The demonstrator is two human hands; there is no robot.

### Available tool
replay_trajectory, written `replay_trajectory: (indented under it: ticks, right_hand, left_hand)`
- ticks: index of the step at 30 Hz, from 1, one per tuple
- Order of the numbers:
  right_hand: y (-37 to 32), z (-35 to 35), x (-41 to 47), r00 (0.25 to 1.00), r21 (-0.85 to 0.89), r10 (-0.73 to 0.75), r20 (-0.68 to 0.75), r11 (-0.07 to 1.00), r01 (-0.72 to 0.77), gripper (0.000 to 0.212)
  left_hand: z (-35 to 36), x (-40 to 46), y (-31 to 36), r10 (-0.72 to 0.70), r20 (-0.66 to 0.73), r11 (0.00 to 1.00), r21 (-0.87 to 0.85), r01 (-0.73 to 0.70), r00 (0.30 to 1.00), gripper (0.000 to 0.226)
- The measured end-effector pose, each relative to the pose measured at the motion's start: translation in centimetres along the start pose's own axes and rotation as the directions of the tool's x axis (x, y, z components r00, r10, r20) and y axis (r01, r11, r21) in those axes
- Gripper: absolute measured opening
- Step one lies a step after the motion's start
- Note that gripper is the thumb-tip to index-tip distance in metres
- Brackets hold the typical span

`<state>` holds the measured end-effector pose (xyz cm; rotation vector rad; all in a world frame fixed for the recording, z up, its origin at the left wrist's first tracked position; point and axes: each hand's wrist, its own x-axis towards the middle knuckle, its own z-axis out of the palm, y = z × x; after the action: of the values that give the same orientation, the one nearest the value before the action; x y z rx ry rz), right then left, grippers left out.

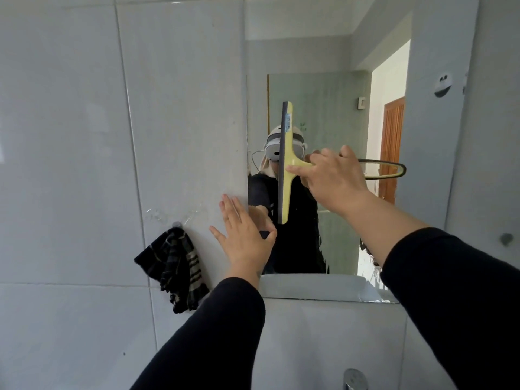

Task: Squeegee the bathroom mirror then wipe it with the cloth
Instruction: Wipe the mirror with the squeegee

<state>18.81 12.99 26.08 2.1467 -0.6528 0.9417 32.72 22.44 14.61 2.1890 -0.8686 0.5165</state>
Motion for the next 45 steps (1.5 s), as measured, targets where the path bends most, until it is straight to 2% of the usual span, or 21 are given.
replay_trajectory:
  ticks: [5, 11, 15, 21, 25, 29, 33, 39, 41, 45]
  right_hand:
    - [0.6, 0.2, 0.1, 1.000, 0.055, -0.017, -0.009, 0.998, 0.017, 0.052]
    - [1.3, 0.4, -0.2, 0.999, 0.117, -0.004, -0.037, 0.993, 0.008, 0.052]
    - [2.7, 1.0, -0.7, 0.999, 0.106, -0.011, -0.038, 0.994, 0.015, 0.052]
    - [6.4, 0.8, -3.0, 1.000, 0.091, 0.025, -0.007, 0.996, -0.025, 0.052]
    - [8.5, 0.4, -4.1, 0.998, 0.072, 0.044, 0.037, 0.996, -0.046, 0.054]
    - [8.5, 0.3, -4.0, 0.998, 0.058, 0.032, 0.045, 0.998, -0.035, 0.053]
    - [10.7, -0.4, -5.4, 0.997, 0.044, 0.043, 0.069, 0.998, -0.046, 0.052]
    - [15.5, 0.2, -7.4, 0.986, -0.029, 0.105, 0.132, 0.994, -0.102, 0.053]
    - [15.7, 0.7, -7.4, 0.986, -0.041, 0.093, 0.137, 0.995, -0.088, 0.056]
    - [15.9, 1.1, -7.6, 0.990, -0.021, 0.080, 0.113, 0.997, -0.078, 0.054]
  left_hand:
    - [1.3, -1.5, 3.1, 0.054, -0.040, 0.998, 0.034, -0.052, 0.998, 0.118]
    - [2.5, -1.9, 5.0, 0.040, -0.054, 0.996, 0.076, -0.036, 0.998, 0.115]
    - [2.7, -1.8, 5.0, 0.044, -0.057, 0.997, 0.069, -0.040, 0.997, 0.113]
    - [2.5, -1.7, 5.2, 0.036, -0.017, 0.994, 0.103, -0.034, 0.999, 0.125]
    - [2.5, -2.1, 5.8, 0.025, -0.039, 0.995, 0.095, -0.021, 0.999, 0.118]
    - [3.1, -3.4, 9.1, 0.149, -0.030, 0.986, 0.084, -0.146, 0.988, 0.118]
    - [4.0, -3.4, 11.6, 0.292, -0.008, 0.945, 0.153, -0.288, 0.956, 0.122]
    - [1.4, 0.9, 13.4, 0.570, -0.077, 0.801, 0.274, -0.532, 0.818, 0.093]
    - [0.9, 2.4, 14.2, 0.607, -0.086, 0.769, 0.313, -0.557, 0.790, 0.091]
    - [1.3, 3.0, 15.2, 0.581, -0.039, 0.785, 0.289, -0.548, 0.813, 0.104]
